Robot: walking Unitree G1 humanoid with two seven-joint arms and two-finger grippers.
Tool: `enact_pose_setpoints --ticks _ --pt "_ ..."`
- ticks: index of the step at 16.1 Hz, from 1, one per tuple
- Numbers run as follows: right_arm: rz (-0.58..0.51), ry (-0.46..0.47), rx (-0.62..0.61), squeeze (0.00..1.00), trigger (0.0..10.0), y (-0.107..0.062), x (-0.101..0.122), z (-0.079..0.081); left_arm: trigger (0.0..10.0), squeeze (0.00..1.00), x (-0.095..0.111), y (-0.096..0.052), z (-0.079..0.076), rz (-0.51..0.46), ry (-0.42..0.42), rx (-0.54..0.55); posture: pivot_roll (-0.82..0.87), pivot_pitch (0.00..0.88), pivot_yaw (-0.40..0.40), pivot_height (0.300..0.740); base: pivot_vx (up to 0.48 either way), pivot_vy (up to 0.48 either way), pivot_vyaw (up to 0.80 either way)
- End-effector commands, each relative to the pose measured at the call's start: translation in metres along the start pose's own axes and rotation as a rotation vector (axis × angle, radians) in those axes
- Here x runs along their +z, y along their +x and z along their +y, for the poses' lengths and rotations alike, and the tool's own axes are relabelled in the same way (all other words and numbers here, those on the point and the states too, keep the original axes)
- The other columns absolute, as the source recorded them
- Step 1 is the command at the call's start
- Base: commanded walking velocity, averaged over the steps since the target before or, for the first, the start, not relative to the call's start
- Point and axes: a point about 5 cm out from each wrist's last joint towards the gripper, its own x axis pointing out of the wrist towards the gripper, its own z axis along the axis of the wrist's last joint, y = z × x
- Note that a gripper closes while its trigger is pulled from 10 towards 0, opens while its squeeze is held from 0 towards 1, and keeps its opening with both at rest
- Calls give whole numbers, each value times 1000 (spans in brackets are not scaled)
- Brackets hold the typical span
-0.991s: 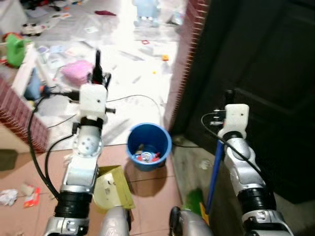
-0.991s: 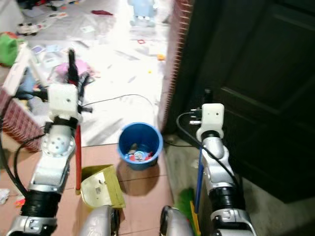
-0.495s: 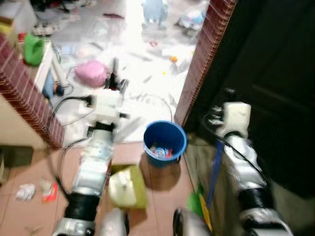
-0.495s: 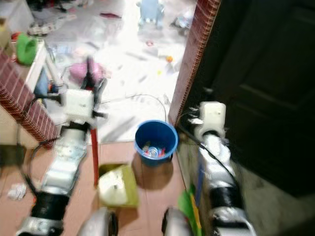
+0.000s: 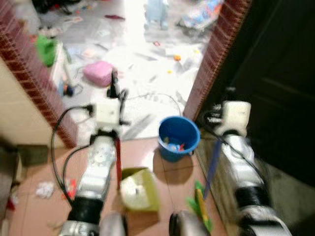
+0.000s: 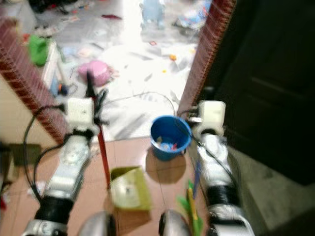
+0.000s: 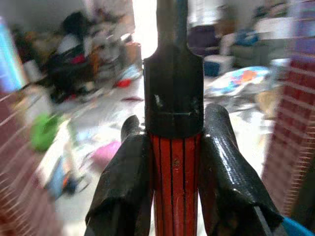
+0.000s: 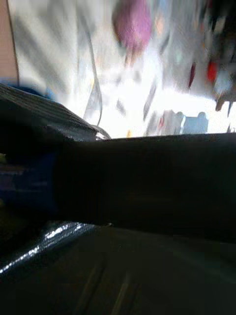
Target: Sweep floor
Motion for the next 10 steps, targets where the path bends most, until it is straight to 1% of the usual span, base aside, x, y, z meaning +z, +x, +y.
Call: enact_pose_setpoints --ticks 1,2,3,4,5,8,10 --pt "-28 23 -26 0 10000 3 5 -5 10000 0 9 5 -4 -55 34 -25 -26 36 -22 740 0 480 0" --pt "-27 18 -23 0 10000 6 3 -2 10000 0 1 4 -4 -34 15 -17 -24 1 -22 740 0 0 0" --pt "-27 12 -21 0 10000 6 2 -1 10000 0 -2 3 -4 -20 16 -9 -25 0 -21 740 0 0 0" --pt "-25 13 -22 0 10000 6 0 0 10000 0 -8 -1 -4 -1 -12 -7 -26 0 -23 740 0 0 0" --pt "-29 26 -17 0 10000 4 -2 0 10000 0 -12 -7 -6 -1 -45 -32 -21 0 -23 740 0 0 0" --pt "-45 20 -8 0 10000 1 -2 -2 10000 0 -14 -14 -6 -1 -28 -61 -10 0 -17 740 0 0 0" --pt "-58 -14 -8 0 10000 -2 -2 -5 10000 0 -20 -20 -2 27 1 -59 -24 0 -23 740 0 0 0"
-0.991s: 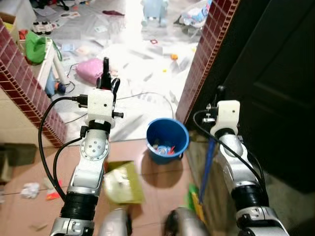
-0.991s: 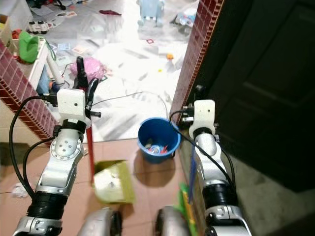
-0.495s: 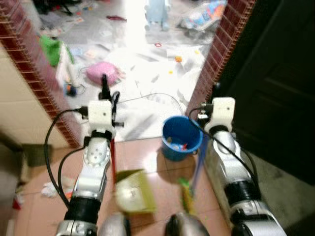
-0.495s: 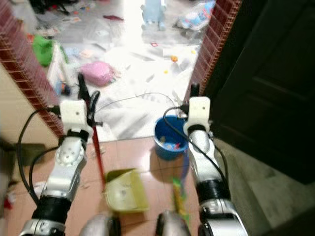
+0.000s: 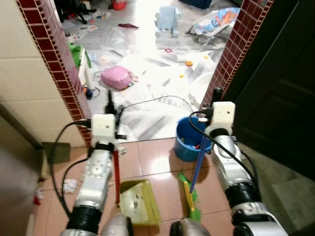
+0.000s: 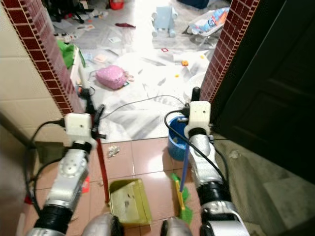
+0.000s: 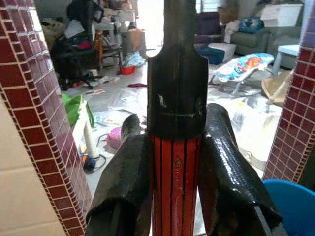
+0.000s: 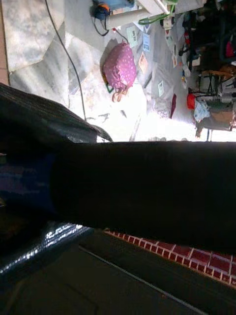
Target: Sweep floor
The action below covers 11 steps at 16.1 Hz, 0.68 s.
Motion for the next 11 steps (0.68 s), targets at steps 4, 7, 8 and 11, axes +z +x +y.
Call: enact_pose_setpoints --ticks 4,7,8,11 --pt "-21 -49 -34 0 10000 -16 -8 -17 10000 0 0 -19 3 -28 5 -28 -30 0 -11 740 0 0 0" --pt "-10 -47 -45 0 10000 -24 -15 -18 10000 0 -5 -26 10 -13 5 -14 -34 0 -5 740 0 0 0" --pt "-5 -48 -51 0 10000 -26 -17 -21 10000 0 -6 -30 17 -2 11 3 -35 0 0 740 0 0 0" --pt "-8 -53 -57 0 10000 -27 -16 -25 10000 0 -8 -33 22 5 24 3 -36 0 0 740 0 0 0"
